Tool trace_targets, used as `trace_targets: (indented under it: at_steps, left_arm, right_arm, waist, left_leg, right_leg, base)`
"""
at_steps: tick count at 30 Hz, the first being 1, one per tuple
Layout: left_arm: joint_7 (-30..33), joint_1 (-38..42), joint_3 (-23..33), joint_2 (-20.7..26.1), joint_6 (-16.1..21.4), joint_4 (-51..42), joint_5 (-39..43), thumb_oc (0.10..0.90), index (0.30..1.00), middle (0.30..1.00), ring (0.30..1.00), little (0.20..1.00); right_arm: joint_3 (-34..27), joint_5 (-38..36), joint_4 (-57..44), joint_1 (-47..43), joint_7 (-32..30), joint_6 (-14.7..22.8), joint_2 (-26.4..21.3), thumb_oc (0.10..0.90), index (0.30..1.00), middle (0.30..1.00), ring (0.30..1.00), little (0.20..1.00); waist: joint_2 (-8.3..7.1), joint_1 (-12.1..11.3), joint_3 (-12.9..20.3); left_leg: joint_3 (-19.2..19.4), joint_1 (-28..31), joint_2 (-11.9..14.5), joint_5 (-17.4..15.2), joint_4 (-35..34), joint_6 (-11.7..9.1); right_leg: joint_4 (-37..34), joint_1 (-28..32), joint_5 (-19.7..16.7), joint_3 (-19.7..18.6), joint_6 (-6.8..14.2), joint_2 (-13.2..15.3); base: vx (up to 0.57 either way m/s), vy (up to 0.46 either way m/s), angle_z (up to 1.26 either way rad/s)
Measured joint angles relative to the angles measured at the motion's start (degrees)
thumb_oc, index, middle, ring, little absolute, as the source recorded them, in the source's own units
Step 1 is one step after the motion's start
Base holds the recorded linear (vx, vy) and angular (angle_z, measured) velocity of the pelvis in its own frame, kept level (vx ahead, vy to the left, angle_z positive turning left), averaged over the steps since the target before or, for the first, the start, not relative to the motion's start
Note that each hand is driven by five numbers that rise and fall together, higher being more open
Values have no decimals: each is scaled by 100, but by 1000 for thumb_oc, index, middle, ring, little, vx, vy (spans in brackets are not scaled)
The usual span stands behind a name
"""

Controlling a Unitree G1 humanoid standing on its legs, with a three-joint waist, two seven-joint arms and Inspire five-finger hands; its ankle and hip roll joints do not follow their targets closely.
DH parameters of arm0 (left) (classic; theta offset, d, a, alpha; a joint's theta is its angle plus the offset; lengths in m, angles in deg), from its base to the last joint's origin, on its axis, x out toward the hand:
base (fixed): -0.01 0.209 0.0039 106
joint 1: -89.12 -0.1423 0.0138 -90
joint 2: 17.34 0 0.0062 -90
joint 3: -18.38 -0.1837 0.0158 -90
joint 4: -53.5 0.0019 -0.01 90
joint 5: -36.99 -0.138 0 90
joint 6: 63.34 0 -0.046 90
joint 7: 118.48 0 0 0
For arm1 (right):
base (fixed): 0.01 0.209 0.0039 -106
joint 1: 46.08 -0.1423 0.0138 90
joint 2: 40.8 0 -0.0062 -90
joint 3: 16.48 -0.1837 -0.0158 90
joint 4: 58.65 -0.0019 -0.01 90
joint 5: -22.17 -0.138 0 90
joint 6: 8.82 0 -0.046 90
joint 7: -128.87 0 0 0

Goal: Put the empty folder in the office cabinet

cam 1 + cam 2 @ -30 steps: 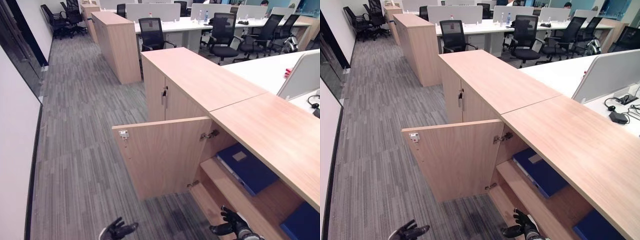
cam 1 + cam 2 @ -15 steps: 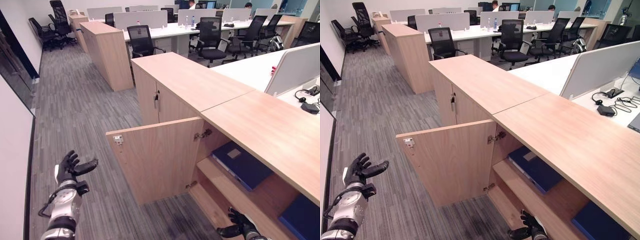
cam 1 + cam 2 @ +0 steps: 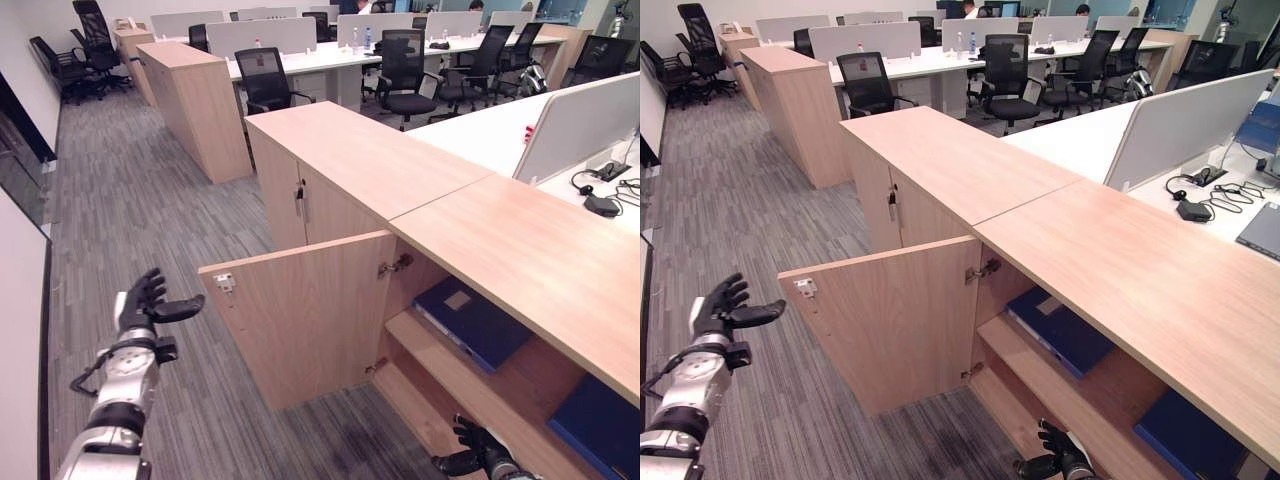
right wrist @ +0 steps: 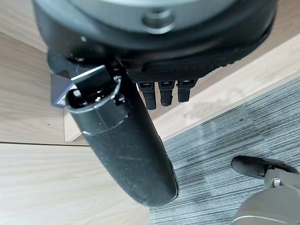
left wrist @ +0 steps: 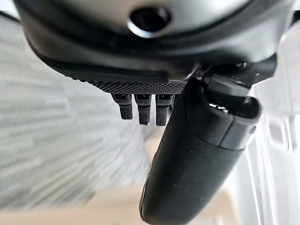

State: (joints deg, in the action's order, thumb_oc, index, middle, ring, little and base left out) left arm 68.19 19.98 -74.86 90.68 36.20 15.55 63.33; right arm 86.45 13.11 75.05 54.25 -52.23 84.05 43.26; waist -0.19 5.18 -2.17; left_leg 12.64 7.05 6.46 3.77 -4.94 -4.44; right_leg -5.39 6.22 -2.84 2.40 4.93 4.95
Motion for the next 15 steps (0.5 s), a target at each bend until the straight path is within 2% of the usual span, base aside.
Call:
trace_targets:
  at_steps: [3,7,12,14,15]
  left_arm:
    - [-90,9,-280,-323,-10,-179,-13,800,900,900,900,900]
    - [27,-1,-343,-662,-28,-355,46,800,900,900,900,900]
    - [71,-363,-285,-1010,-13,-1060,274,800,900,900,900,900]
    - [68,-435,-305,-1036,8,-1146,280,800,900,900,900,900]
    - [23,-547,-391,-1042,17,-1358,273,800,900,900,900,900]
  right_arm:
    - [31,4,5,-61,4,1,13,800,900,900,900,900]
    - [35,6,4,-106,-5,1,27,800,900,900,900,900]
    - [11,10,63,-178,-48,-14,93,800,900,900,900,900]
    - [5,10,63,-174,-59,-16,105,800,900,900,900,900]
    - [4,12,161,-185,-58,-23,143,800,900,900,900,900]
  waist:
    - [-33,24,-23]
    - [-53,31,-42]
    - [-27,-148,-124]
    - [-23,-185,-128]
    - [-26,-277,-133]
  left_leg:
    - [7,-5,-3,-1,1,1]
    - [6,-7,-3,-3,2,0]
    - [-31,-10,-53,-7,2,11]
    - [-27,-7,-67,-15,2,24]
    - [-44,-11,-99,-30,1,57]
  right_leg:
    - [0,-10,1,-6,1,1]
    - [0,-12,4,0,5,1]
    - [0,14,16,11,23,50]
    - [0,15,15,11,27,62]
    - [0,25,25,15,52,99]
  base:
    - [0,0,0]
    - [0,0,0]
    - [-10,17,6]
    - [-3,6,2]
    - [-12,20,5]
